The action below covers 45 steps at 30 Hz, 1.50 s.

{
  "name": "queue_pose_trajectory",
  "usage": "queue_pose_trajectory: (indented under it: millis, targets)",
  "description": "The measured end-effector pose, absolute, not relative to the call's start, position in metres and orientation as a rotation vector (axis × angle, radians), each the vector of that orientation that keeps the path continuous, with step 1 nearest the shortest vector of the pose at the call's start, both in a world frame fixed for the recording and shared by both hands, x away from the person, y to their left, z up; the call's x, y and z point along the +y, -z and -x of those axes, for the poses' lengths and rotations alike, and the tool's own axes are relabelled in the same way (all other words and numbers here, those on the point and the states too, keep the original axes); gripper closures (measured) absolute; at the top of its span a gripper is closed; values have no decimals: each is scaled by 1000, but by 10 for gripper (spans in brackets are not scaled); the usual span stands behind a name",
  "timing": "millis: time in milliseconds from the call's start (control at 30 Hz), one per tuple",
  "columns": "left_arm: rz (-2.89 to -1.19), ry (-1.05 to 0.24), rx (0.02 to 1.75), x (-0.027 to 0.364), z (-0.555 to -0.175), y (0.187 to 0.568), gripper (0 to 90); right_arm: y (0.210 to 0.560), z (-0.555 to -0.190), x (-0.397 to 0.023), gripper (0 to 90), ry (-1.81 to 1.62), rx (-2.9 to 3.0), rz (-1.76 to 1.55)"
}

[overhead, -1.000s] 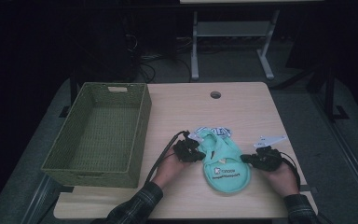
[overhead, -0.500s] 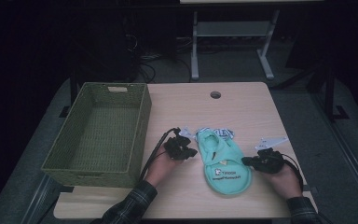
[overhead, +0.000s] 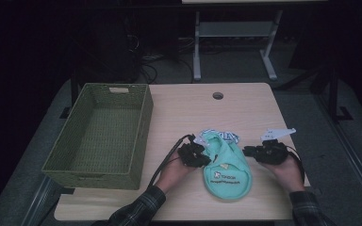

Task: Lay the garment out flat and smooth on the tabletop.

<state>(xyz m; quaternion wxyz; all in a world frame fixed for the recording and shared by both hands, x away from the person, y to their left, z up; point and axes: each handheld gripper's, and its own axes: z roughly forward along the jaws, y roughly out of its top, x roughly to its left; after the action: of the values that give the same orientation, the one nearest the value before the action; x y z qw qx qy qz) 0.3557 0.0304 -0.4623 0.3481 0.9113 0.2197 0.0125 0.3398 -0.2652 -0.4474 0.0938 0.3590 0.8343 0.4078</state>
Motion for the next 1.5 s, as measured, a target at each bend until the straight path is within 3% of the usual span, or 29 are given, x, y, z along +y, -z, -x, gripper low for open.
queue_pose_trajectory:
  millis: [267, 567, 867, 1500]
  targets:
    - [-2395, -40, 546, 33, -357, 461, 871, 457, -390, -258, 786, -1218, 2450, -1149]
    - [-2411, -15, 553, 42, -361, 459, 877, 463, -407, -225, 719, -1209, 2515, -1133]
    - [-2404, -15, 558, 42, -361, 460, 879, 472, -409, -219, 881, -1106, 2526, -1122]
    - [-2438, -45, 536, 43, -360, 457, 884, 462, -425, -237, 888, -1049, 2451, -1142]
